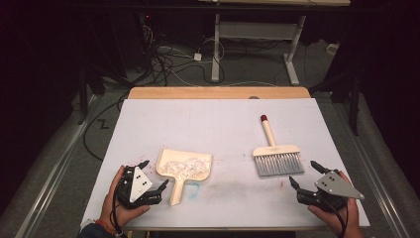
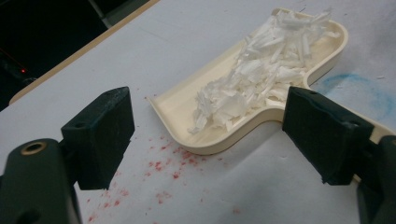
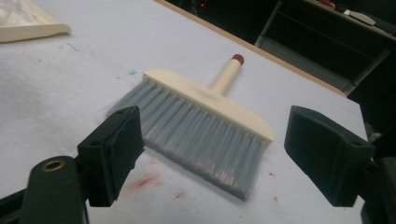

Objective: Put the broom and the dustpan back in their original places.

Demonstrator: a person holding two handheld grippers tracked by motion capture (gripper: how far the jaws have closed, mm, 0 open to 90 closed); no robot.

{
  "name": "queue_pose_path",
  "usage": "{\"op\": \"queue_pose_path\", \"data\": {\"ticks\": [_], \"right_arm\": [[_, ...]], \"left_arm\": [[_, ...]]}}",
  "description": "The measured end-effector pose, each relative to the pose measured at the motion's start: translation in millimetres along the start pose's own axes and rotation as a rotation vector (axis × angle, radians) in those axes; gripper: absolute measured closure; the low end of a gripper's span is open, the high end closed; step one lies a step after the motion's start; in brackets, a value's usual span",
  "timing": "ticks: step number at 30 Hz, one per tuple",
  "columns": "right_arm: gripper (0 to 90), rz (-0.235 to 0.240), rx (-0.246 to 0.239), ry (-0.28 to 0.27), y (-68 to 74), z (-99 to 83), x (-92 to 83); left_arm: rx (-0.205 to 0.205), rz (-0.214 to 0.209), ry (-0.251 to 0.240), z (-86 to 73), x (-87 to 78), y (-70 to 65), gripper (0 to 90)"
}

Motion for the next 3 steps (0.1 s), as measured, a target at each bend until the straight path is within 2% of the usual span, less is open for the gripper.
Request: {"op": "queue_pose_path", "data": {"ticks": [3], "right_arm": [[19.4, 0.001, 0.000, 0.012, 0.4, -2.2, 1.6]], "left_arm": [[-0.004, 0.002, -0.003, 1.4, 1.0, -0.9, 16.4]]}}
Point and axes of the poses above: each handheld gripper's, and its own axes: x roughly forward along the jaws, z roughly out of its top, y roughly to its left, the point moved 3 cm from there along x, roughly forward along the jaws, and after that the axes turned 12 degrees about -y, right-handed, at the moved point
